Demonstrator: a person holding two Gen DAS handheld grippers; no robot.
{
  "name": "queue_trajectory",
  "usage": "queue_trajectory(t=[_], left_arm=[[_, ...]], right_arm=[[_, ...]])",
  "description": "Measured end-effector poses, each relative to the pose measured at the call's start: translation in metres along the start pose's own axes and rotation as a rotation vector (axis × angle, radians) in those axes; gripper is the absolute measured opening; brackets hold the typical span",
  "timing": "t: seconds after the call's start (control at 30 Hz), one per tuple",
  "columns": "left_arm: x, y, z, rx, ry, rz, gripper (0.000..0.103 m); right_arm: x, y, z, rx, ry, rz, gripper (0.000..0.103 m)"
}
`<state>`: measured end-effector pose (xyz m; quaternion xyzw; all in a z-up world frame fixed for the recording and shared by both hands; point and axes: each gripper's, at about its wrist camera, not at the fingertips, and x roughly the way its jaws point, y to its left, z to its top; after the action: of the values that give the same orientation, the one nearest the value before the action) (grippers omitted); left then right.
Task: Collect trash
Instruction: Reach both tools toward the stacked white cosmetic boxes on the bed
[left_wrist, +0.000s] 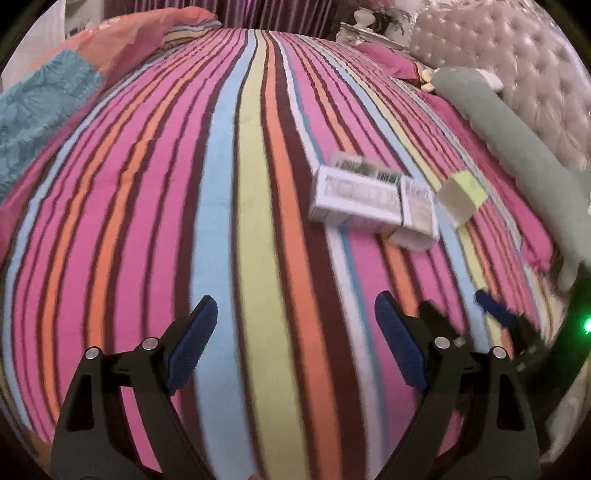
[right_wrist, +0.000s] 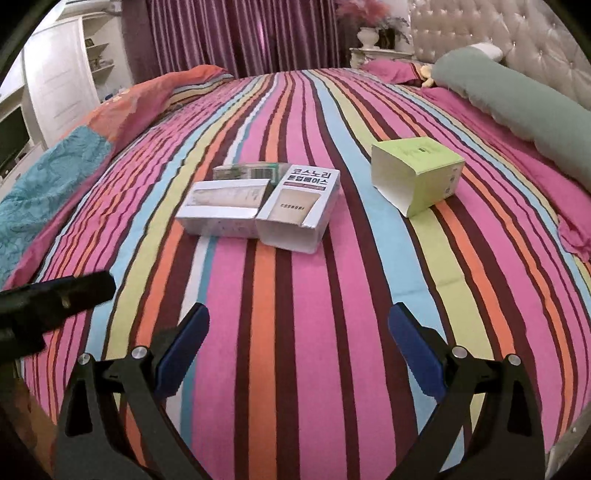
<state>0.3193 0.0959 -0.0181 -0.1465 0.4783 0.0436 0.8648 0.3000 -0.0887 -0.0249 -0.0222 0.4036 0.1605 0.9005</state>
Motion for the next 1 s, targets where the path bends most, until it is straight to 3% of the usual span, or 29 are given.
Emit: queue_trajectory(t=[0.47,0.67,1.0], left_arm=[[0.055,-0.055,0.066,0.046,0.048,-0.002,0.085],[0.069,-0.065,0.076,0.091,0.069,-0.010,0.085],[0.087,-0.069,0.084,0.161,0.098,0.065,0.085]], right_arm=[[0.016,-0.010,0.020,-0.011,-0.010,0.034,0.093],[0.024,-0.008,0.022,-0.019,-0.007,0.057,0.093],[0.032,-0.007,0.025,-0.038,-0.008,0.056,0.093]])
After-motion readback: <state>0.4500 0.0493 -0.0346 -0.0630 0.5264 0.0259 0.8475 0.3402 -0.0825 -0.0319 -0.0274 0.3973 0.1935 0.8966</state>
